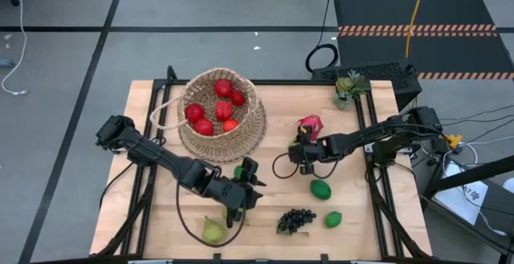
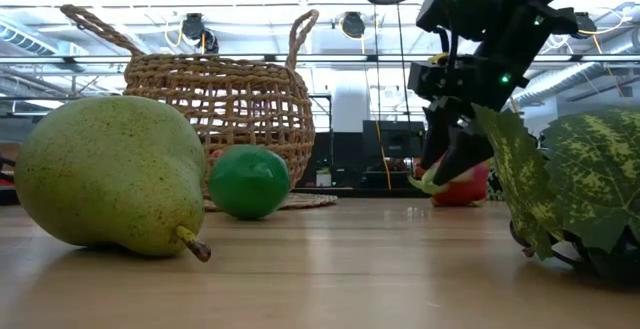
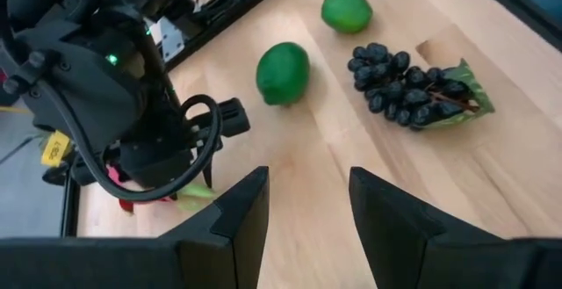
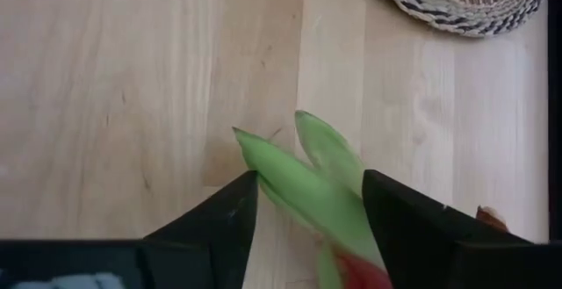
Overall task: Build produce basket
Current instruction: Put the dragon fruit into the basket
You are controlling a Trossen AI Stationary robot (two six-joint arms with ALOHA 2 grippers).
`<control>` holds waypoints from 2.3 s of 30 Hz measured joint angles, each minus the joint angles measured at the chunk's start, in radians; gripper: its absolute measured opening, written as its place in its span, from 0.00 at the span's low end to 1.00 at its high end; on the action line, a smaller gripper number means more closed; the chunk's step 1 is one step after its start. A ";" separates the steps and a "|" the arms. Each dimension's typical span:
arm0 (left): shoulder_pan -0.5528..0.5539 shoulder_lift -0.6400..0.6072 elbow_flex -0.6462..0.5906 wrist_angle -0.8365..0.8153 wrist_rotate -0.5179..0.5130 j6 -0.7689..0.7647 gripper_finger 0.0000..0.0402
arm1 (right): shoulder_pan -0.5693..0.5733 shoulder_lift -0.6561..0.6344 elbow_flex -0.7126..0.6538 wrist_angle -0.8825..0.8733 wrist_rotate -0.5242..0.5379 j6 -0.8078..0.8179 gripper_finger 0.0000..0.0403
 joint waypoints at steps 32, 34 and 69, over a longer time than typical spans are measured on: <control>0.036 -0.001 0.000 0.038 0.000 -0.052 0.40 | 0.026 -0.280 0.000 0.125 -0.006 0.108 0.02; 0.038 -0.001 0.000 0.039 0.000 -0.057 0.40 | 0.043 -0.317 0.000 0.126 -0.005 0.109 0.02; 0.143 0.050 -0.001 0.228 -0.239 -0.321 0.77 | 0.184 -0.449 0.000 0.547 0.002 0.075 0.01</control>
